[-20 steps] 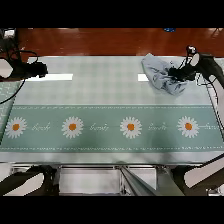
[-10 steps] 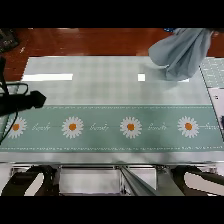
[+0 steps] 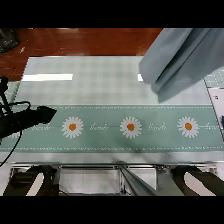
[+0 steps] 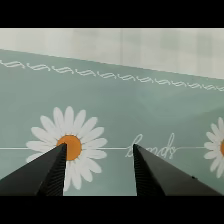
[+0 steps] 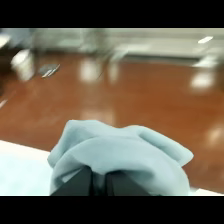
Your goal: Fold the shirts.
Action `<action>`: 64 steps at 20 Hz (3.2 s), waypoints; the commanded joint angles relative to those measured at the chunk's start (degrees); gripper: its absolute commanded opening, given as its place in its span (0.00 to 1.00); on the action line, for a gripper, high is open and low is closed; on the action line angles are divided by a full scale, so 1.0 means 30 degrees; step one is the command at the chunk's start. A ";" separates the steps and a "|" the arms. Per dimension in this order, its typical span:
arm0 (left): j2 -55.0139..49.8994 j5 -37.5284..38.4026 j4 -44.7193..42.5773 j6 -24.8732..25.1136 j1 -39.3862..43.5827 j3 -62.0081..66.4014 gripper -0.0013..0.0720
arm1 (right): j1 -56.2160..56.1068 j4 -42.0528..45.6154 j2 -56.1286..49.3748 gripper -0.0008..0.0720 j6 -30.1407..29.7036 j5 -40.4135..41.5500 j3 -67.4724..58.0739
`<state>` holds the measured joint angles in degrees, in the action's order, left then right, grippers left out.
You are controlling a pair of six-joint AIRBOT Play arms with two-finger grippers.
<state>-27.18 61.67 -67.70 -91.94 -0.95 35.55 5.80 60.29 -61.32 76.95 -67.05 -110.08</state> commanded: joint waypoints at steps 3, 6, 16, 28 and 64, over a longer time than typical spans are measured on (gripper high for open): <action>0.0160 -0.0044 0.0590 0.0488 -0.0015 -0.0095 0.71 | -0.0889 -0.6426 0.1005 0.04 -0.2929 -0.2528 0.4554; 0.0153 -0.0036 0.0801 0.0488 -0.0007 -0.0095 0.71 | -0.5413 -0.5421 0.1005 0.04 -0.3191 -0.1209 0.9959; -0.0138 -0.0015 0.1763 0.0437 0.0007 -0.0109 0.71 | -1.4273 -0.8575 -0.5974 0.32 -0.3381 0.7082 1.7806; -0.6557 0.2324 0.7963 0.5056 -0.0007 -0.0758 0.71 | 0.2535 -0.3679 0.2120 0.56 -0.1581 0.0852 1.9970; -1.8221 0.5668 1.3879 1.1905 0.2200 0.7810 0.04 | -0.6462 -0.8881 -0.1778 0.04 -0.2943 0.4896 2.4931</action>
<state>-82.89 75.00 -26.15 -56.21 7.44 57.43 -10.07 33.06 -66.26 68.88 -49.25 -27.81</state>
